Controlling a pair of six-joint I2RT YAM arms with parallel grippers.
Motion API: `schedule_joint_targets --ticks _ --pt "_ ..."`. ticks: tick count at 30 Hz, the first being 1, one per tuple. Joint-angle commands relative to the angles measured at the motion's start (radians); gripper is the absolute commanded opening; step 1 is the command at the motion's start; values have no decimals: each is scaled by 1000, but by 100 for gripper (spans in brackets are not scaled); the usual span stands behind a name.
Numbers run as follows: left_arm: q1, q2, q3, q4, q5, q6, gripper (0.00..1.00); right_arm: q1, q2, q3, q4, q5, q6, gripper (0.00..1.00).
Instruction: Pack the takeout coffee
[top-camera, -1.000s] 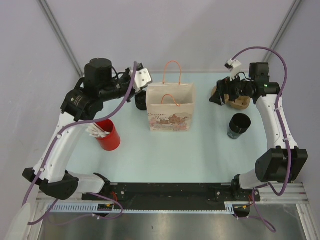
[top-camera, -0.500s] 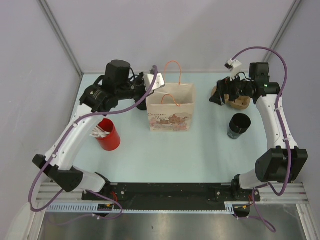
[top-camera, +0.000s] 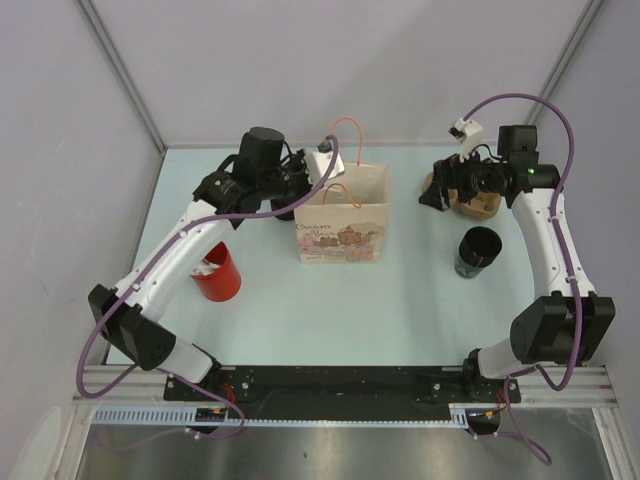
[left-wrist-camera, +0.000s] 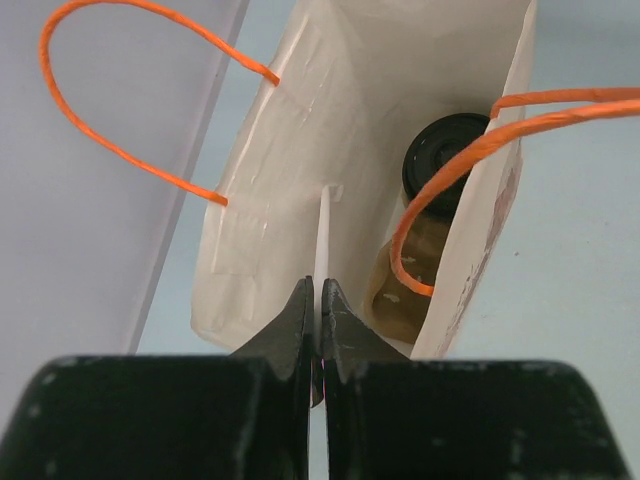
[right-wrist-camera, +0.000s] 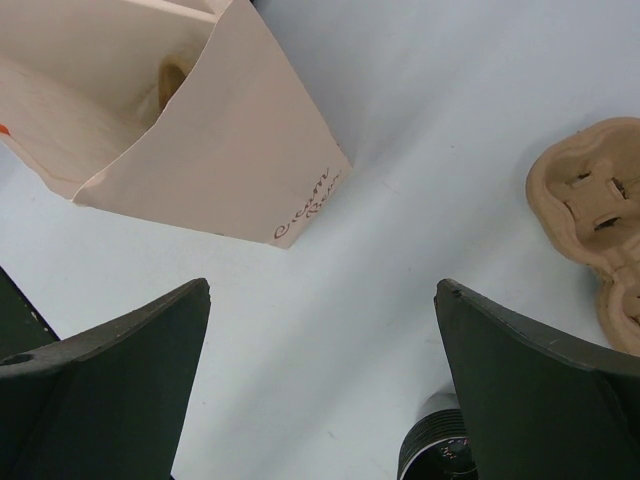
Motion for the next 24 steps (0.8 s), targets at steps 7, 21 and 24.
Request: schedule_joint_targets --ticks 7,21,24 --pt "-8 -34 -71 106 7 -23 8 11 21 -3 17 -14 -16 100" --pt "-8 -69 -67 134 -21 -40 59 11 21 -3 14 -22 -14 100" --pt "0 -82 -39 131 -37 -56 78 9 19 -3 15 -23 -13 100"
